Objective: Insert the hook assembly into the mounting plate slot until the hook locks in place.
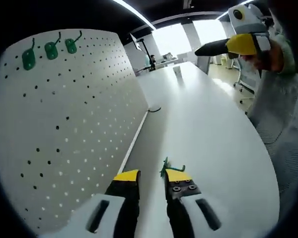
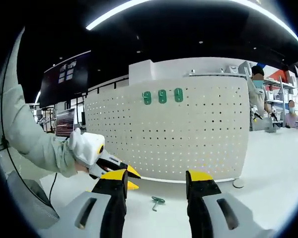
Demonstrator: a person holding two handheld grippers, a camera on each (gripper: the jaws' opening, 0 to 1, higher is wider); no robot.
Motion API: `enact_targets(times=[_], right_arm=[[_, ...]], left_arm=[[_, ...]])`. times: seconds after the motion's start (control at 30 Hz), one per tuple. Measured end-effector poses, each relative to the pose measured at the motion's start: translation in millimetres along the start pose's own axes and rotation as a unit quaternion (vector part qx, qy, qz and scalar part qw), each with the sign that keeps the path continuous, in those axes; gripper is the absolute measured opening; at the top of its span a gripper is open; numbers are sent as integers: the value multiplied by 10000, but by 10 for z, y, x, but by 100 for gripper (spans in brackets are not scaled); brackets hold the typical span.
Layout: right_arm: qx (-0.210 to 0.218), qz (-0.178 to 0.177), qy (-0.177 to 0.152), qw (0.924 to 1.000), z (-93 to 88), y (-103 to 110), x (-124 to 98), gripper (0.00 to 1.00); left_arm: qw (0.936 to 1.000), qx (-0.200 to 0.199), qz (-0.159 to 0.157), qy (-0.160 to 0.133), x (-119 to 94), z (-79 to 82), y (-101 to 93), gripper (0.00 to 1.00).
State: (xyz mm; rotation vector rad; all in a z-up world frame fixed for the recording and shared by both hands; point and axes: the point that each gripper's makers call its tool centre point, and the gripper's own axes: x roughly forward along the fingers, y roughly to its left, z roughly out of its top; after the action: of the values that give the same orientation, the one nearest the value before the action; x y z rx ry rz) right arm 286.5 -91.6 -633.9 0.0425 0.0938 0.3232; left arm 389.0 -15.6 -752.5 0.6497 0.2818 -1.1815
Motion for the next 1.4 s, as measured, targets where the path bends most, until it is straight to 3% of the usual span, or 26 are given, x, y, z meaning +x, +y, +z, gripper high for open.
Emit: enact_targets(times=[0.3, 0.67, 0.97, 1.4], right_arm=[[75, -92, 23, 9999, -15, -57, -9, 45], [209, -229, -11, 9995, -8, -136, -27, 45], [278, -278, -18, 9992, -11, -167, -34, 45], [326, -311, 8, 9990, -25, -188, -30, 45]], left_arm=[[9988, 216, -394, 196, 321, -91, -73, 18], [9961, 283, -706, 450, 526, -282, -154, 17], [9951, 199, -772, 582, 628, -383, -147, 14], [9951, 160, -827, 526, 672, -353, -181, 4]])
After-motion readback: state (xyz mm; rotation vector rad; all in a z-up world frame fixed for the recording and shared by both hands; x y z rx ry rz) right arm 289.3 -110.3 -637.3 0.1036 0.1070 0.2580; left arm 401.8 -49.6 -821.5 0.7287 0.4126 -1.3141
